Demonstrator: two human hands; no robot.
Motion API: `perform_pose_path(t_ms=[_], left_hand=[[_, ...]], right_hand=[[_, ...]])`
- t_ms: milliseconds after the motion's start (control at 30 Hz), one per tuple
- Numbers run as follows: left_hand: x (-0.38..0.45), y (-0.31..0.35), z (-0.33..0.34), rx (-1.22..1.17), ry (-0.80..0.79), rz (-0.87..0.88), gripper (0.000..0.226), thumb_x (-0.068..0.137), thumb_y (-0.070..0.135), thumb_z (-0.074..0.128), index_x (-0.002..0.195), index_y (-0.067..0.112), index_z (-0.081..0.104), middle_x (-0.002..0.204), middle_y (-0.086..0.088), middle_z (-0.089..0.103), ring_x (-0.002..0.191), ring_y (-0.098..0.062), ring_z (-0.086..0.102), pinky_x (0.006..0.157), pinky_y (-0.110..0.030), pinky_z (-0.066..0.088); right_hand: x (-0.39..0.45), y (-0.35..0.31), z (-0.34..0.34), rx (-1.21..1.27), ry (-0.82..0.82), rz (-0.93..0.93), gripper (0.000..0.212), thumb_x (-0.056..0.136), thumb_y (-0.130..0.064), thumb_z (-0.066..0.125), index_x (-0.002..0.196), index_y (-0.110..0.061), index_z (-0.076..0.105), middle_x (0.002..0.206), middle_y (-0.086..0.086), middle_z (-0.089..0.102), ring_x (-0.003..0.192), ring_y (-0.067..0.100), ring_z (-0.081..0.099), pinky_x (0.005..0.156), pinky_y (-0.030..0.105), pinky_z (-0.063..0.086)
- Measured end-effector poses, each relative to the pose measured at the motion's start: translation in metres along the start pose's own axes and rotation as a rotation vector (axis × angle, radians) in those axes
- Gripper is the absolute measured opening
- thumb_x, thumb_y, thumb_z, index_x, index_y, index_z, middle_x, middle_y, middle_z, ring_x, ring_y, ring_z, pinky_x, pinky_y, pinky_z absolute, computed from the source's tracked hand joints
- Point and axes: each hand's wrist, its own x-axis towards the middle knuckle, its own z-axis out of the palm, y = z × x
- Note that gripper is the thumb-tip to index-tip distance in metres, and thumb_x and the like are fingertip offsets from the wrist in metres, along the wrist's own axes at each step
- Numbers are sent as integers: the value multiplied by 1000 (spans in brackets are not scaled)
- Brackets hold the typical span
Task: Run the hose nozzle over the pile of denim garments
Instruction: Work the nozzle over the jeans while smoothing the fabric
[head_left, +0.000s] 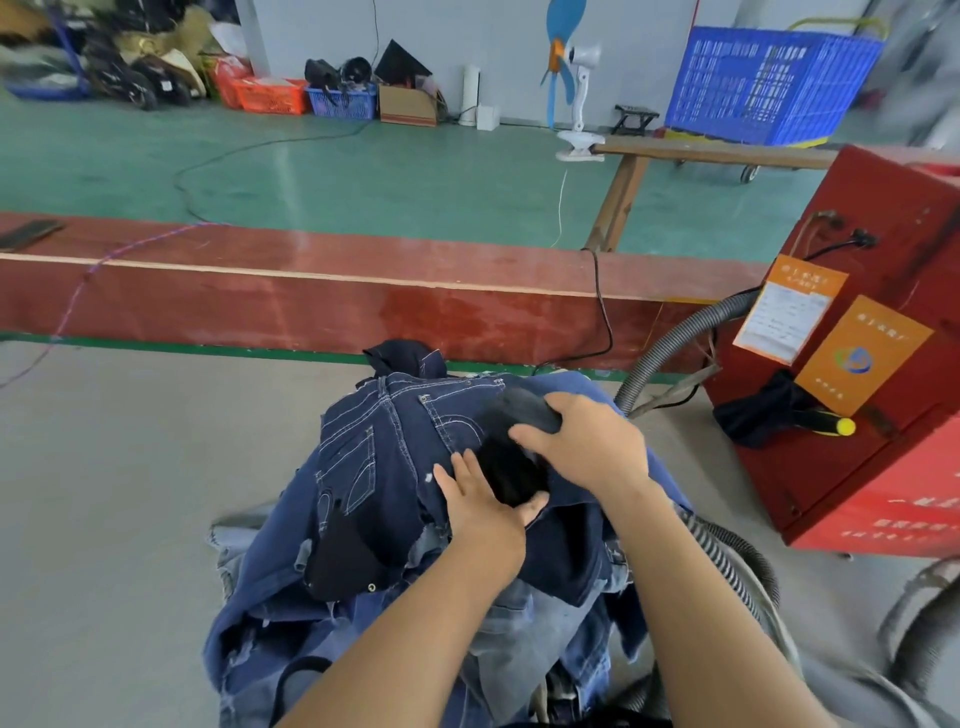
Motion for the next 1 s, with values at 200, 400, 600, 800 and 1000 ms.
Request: perform_pose_path(t_ms=[200,400,600,800,1000], left_hand=[[1,0,1,46,-13,22,100,94,28,61,142,52,-24,146,-40,-27,137,-54,-25,108,-69,-3],[12,0,4,-54,2,-59,77,99,49,40,154,28,-9,152,-29,-27,141,-42,-25,113,-62,-6],[11,-1,2,-101,-5,-58,78,99,51,38,154,27,-12,153,-28,-26,142,-42,-25,113,-62,-6],[2,0,2,47,-39,34,117,83,37,74,140,52,-27,146,-38,-29,137,-52,-28,107,-70,-1],[1,-4,0,12,-44,48,97,93,41,59,144,49,-23,146,-37,-30,138,-50,-28,110,-67,-4]], right_hand=[[-15,25,-48,154,-14,6,35,83,-55,61,82,-21,58,63,-1,64,54,16,60,63,37,53],[-27,39,-36,-108,-284,54,37,78,-61,62,80,-24,57,59,-4,64,44,7,56,69,30,53],[-14,26,-16,-171,-232,30,34,81,-62,57,80,-28,53,57,-7,59,47,9,57,53,24,40],[-2,5,4,-90,-74,-19,37,87,-59,55,102,-26,59,79,-9,57,76,15,54,58,28,36],[-8,21,-39,178,7,-42,31,83,-58,60,87,-27,59,61,-6,60,53,13,58,56,32,51]])
